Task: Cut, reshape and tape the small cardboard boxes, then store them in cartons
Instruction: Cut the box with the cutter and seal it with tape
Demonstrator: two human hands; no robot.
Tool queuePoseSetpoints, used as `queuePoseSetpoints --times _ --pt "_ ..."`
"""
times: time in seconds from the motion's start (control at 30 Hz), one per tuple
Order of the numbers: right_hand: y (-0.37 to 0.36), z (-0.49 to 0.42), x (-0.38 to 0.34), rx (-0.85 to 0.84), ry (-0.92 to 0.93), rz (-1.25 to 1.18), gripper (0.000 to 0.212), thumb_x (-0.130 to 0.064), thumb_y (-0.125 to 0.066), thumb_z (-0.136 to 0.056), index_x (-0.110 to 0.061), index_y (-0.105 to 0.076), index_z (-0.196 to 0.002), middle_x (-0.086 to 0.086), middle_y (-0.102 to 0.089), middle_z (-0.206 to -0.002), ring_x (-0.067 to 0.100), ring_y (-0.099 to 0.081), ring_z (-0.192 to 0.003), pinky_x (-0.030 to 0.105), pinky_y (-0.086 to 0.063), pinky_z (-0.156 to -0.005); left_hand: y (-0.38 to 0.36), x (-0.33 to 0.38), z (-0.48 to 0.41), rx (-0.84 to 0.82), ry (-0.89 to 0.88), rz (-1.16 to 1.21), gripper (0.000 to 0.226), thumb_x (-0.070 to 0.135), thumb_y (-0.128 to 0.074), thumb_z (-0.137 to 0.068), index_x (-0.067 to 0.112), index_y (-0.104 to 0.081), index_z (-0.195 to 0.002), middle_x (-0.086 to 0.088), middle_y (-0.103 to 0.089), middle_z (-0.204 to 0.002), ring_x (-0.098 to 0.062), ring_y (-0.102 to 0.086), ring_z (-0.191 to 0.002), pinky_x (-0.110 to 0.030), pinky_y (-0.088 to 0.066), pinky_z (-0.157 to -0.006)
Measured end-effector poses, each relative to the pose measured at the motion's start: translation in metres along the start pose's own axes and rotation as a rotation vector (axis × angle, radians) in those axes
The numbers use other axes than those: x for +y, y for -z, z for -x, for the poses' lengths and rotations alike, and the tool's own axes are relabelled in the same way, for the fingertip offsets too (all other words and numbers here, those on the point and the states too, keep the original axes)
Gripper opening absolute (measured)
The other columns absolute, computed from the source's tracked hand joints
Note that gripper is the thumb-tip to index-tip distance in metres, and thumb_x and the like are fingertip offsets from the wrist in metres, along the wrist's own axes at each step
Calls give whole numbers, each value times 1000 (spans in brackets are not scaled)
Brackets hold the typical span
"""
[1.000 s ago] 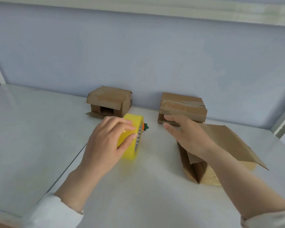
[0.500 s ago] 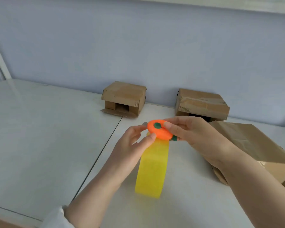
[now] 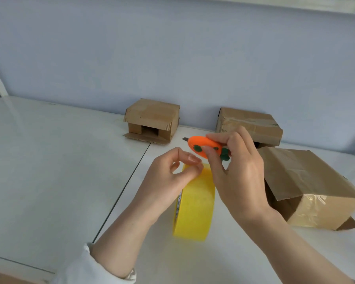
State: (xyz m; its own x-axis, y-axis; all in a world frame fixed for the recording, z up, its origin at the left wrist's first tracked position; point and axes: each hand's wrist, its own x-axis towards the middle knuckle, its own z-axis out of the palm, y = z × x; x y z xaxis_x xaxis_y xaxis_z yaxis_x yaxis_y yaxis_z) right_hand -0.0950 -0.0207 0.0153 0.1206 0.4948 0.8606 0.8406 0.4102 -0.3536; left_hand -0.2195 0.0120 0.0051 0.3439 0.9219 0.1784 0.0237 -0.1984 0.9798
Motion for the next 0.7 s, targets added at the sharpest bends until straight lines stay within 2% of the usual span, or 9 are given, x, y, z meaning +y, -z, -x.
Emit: queuePoseSetpoints --times 0.07,0.17,0.27,0.33,0.4,0.47,0.53,0.6,0.7 --pt "-2 0 0 6 -1 5 13 -9 -63 -84 0 -63 -94 3 -52 -88 3 -45 -73 10 -40 -66 -3 1 0 24 -6 5 19 19 -66 -80 26 -61 -63 18 -69 -85 -1 -59 -101 -29 -38 -103" --pt "3 -10 16 57 -47 85 11 -9 -65 -85 1 -62 -87 11 -56 -85 9 -46 -75 13 -38 -66 -8 2 6 30 -34 21 27 19 -69 -78 19 -52 -57 15 -68 -78 3 -61 -88 -15 -39 -87" --pt "23 -30 34 39 -438 -22 11 -18 -64 -87 -8 -62 -92 7 -65 -93 1 -49 -73 4 -37 -66 -6 2 14 46 -67 28 25 19 -69 -79 16 -52 -60 14 -70 -79 8 -62 -88 -4 -41 -78" --pt "42 -27 40 -56 -677 -286 13 -23 -63 -88 -14 -64 -97 -2 -68 -86 0 -60 -71 6 -46 -65 -2 -2 15 102 -93 49 22 29 -70 -77 19 -55 -64 7 -71 -83 0 -64 -90 -21 -47 -86" --pt "69 -14 44 -163 -716 -469 20 -37 -67 -81 -21 -67 -92 -3 -70 -82 8 -67 -77 15 -54 -69 0 -4 13 142 -123 30 24 39 -73 -73 21 -57 -70 4 -70 -86 -11 -64 -89 -37 -46 -89" --pt "102 8 50 -347 -705 -569 47 -62 -72 -61 -25 -71 -90 1 -72 -89 16 -70 -80 22 -56 -71 -5 -3 13 140 -150 5 21 40 -69 -73 22 -57 -72 6 -69 -83 -10 -63 -85 -38 -46 -85" --pt "135 32 60 -465 -735 -569 63 -72 -75 -45 -28 -72 -90 4 -72 -90 18 -69 -72 20 -55 -66 -12 -1 14 142 -176 9 19 38 -65 -75 22 -56 -71 9 -68 -79 -6 -61 -77 -35 -45 -78" --pt "165 58 74 -468 -827 -451 58 -66 -79 -48 -22 -71 -86 7 -70 -84 21 -66 -64 20 -54 -62 -24 1 15 147 -188 36 21 36 -68 -75 21 -54 -70 12 -65 -73 -2 -58 -70 -30 -42 -73" --pt "198 91 101 -370 -991 -236 2 -15 -68 -82 -13 -69 -83 9 -70 -81 33 -61 -68 24 -53 -61 -49 6 13 122 -207 54 21 37 -69 -76 23 -54 -70 14 -61 -69 -1 -54 -66 -28 -39 -70"
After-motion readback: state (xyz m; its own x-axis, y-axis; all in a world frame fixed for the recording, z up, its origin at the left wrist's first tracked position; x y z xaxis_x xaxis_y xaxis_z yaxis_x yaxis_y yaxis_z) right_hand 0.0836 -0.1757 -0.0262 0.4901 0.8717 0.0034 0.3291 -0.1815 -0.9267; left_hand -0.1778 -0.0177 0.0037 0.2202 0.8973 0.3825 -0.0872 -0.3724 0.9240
